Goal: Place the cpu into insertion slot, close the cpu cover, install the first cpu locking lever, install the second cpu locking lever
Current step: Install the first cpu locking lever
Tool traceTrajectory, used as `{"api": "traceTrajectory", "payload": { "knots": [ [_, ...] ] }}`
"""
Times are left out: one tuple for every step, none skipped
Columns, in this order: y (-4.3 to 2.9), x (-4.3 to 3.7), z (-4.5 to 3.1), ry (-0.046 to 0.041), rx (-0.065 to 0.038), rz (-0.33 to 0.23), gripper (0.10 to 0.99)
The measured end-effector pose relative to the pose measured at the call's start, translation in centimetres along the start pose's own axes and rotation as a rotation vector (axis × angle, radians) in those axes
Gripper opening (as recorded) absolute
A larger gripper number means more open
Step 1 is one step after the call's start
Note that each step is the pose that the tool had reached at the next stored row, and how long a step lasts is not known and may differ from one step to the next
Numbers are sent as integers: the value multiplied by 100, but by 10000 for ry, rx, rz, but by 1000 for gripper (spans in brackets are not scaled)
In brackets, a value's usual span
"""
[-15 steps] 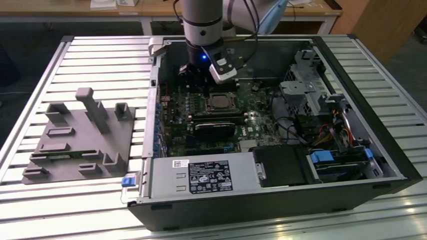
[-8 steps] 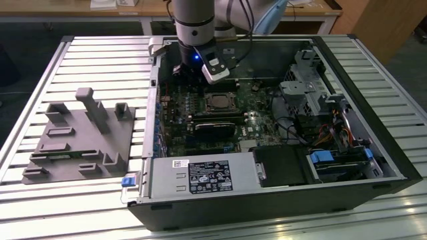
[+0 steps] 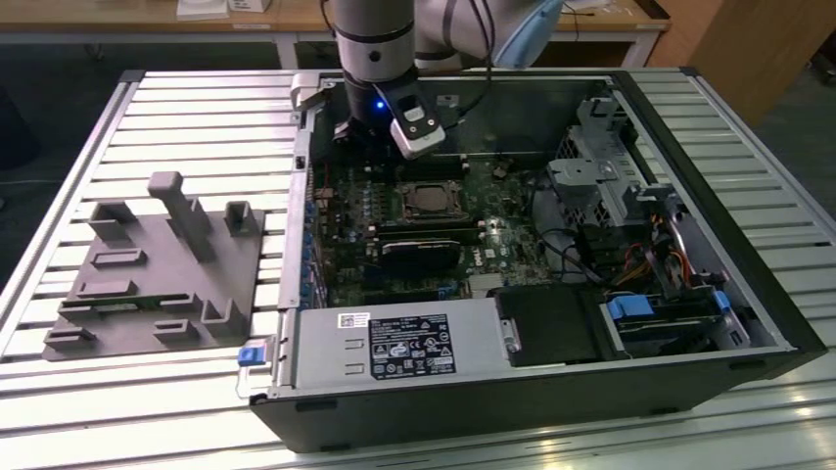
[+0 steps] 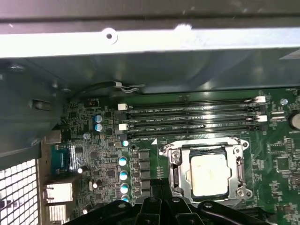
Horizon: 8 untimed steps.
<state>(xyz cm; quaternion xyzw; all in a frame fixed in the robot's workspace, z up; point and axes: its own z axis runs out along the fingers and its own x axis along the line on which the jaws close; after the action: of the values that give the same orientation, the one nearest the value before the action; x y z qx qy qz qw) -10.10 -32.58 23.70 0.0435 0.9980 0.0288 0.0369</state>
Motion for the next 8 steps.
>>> {"api": "traceTrajectory", "payload": {
  "knots": [
    [1,0,-11,-11,-12,1,106],
    [1,2,-20,-23,-23,2,106],
    [1,4,-27,-35,-31,2,106],
    [1,8,-29,-49,-37,1,106],
    [0,14,-30,-59,-48,1,106],
    [0,21,-31,-60,-86,4,106],
    [-1,28,-31,-54,-154,8,106],
    [-2,36,-32,-46,-254,15,106]
  ]
}}
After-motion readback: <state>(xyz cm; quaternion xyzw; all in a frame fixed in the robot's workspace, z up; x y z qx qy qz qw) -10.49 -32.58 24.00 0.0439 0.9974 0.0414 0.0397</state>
